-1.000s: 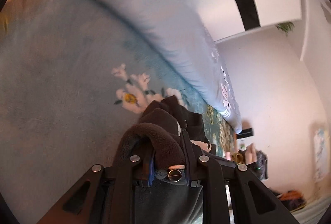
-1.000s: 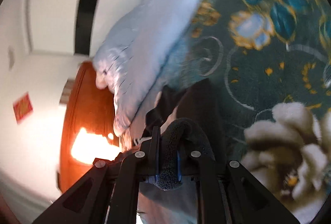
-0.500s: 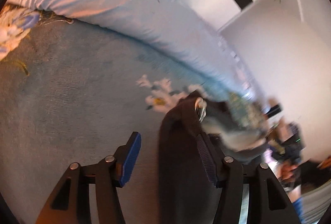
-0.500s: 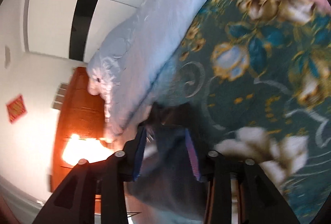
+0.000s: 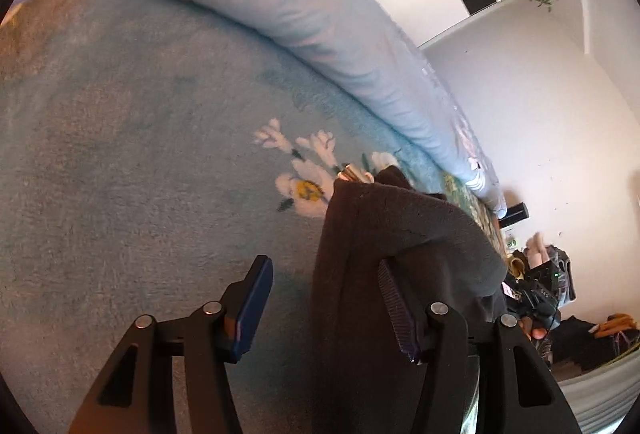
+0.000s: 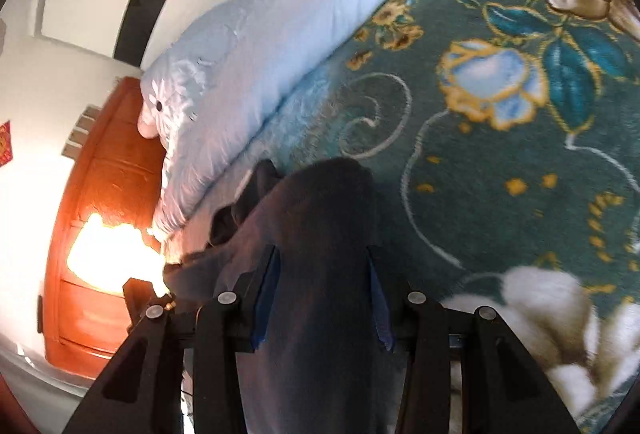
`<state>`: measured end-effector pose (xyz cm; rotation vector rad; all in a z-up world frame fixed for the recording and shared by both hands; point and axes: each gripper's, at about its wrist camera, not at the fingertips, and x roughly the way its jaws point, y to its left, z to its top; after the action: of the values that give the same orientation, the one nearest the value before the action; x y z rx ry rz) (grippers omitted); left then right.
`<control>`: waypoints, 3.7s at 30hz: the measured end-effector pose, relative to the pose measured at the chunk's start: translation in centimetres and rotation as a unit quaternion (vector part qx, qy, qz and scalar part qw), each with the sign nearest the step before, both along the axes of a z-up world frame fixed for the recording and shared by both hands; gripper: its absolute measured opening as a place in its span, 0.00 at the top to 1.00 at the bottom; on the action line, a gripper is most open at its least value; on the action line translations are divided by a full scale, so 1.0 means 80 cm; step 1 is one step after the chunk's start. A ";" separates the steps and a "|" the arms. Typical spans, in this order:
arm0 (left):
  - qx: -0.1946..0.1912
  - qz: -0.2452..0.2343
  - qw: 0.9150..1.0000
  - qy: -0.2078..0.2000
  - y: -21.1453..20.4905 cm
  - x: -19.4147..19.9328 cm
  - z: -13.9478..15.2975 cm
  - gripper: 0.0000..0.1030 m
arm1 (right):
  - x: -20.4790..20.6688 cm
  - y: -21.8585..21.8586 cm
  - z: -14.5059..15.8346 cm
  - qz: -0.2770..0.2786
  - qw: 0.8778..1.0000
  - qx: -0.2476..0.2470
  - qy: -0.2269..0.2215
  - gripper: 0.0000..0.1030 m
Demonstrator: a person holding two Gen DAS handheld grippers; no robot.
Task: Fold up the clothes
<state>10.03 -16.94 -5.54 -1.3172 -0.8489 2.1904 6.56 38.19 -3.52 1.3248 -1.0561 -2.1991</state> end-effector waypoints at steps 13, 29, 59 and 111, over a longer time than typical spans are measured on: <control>0.012 -0.006 0.997 0.082 0.006 0.021 0.055 0.90 | 0.028 -0.020 0.070 0.018 0.995 0.047 0.085 0.91; 0.003 0.081 0.996 -0.028 -0.024 -0.054 -0.003 0.90 | -0.060 -0.004 0.021 0.012 0.996 0.083 0.018 0.92; -0.020 0.109 0.990 0.084 -0.050 0.141 0.037 0.02 | 0.119 0.042 0.023 -0.023 0.999 -0.024 0.039 0.11; -0.029 0.046 0.998 -0.009 0.085 0.049 0.034 0.62 | 0.050 -0.085 0.012 0.001 1.000 0.007 -0.027 0.61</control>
<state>13.94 -10.17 -2.84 -1.3522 -0.8747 2.2942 10.52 31.39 -2.57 1.3977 -1.0598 -2.1838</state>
